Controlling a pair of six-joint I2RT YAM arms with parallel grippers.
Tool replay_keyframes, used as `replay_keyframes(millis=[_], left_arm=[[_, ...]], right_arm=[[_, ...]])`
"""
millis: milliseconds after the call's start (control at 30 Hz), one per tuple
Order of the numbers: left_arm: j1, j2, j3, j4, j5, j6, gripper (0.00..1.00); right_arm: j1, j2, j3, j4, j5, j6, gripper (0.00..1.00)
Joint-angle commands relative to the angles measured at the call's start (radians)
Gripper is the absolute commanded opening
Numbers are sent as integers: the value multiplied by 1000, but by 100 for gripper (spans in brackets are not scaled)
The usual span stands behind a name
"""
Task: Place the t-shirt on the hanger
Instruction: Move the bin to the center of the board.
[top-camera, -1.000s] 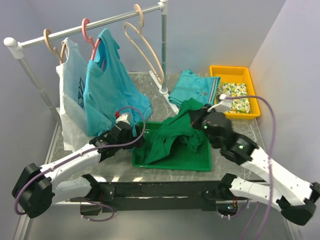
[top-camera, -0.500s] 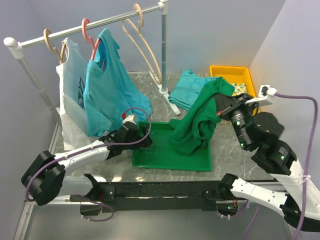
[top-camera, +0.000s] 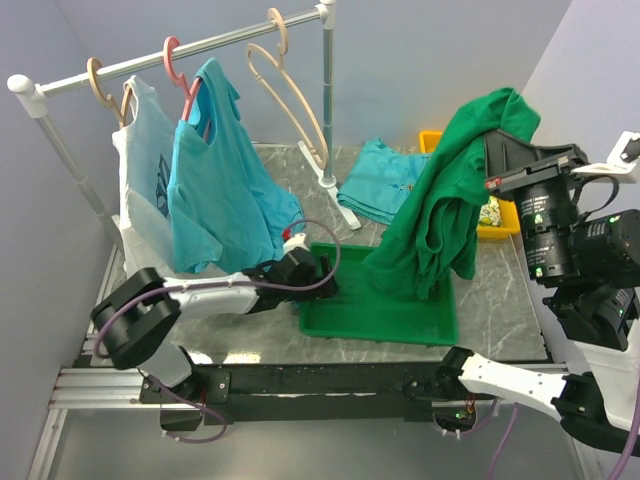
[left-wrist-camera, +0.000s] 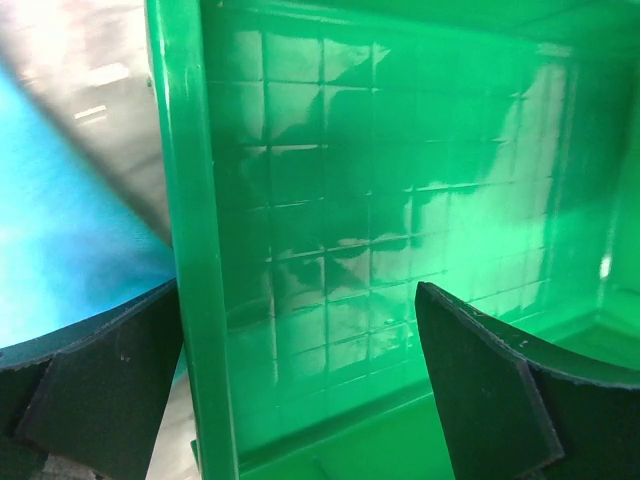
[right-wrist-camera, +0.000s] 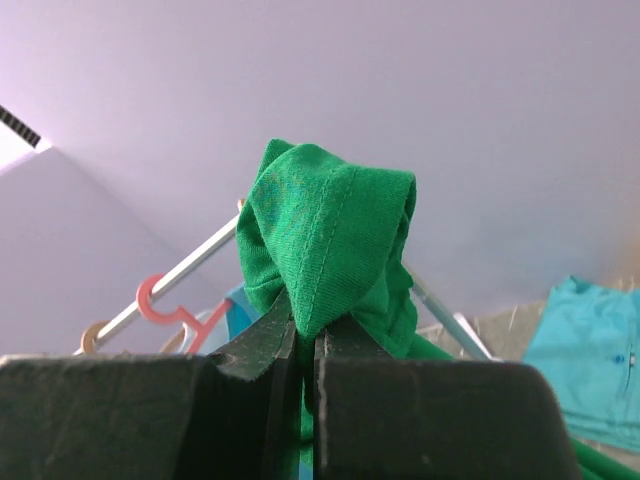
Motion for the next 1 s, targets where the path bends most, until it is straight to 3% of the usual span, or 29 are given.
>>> replay_keyframes(millis=[0, 167, 467, 833, 967], left_arm=[[-58, 75, 124, 131, -24, -69, 98], [-141, 199, 212, 191, -38, -105, 98], [-209, 362, 425, 200, 16, -91, 98], [-242, 452, 491, 357, 134, -63, 97], [-246, 420, 436, 435, 143, -48, 99]], right_arm=[[3, 57, 70, 103, 68, -108, 0], [3, 80, 81, 160, 114, -208, 0], [3, 118, 145, 109, 76, -202, 0], [3, 158, 179, 91, 44, -178, 0], [3, 178, 190, 85, 31, -167, 0]])
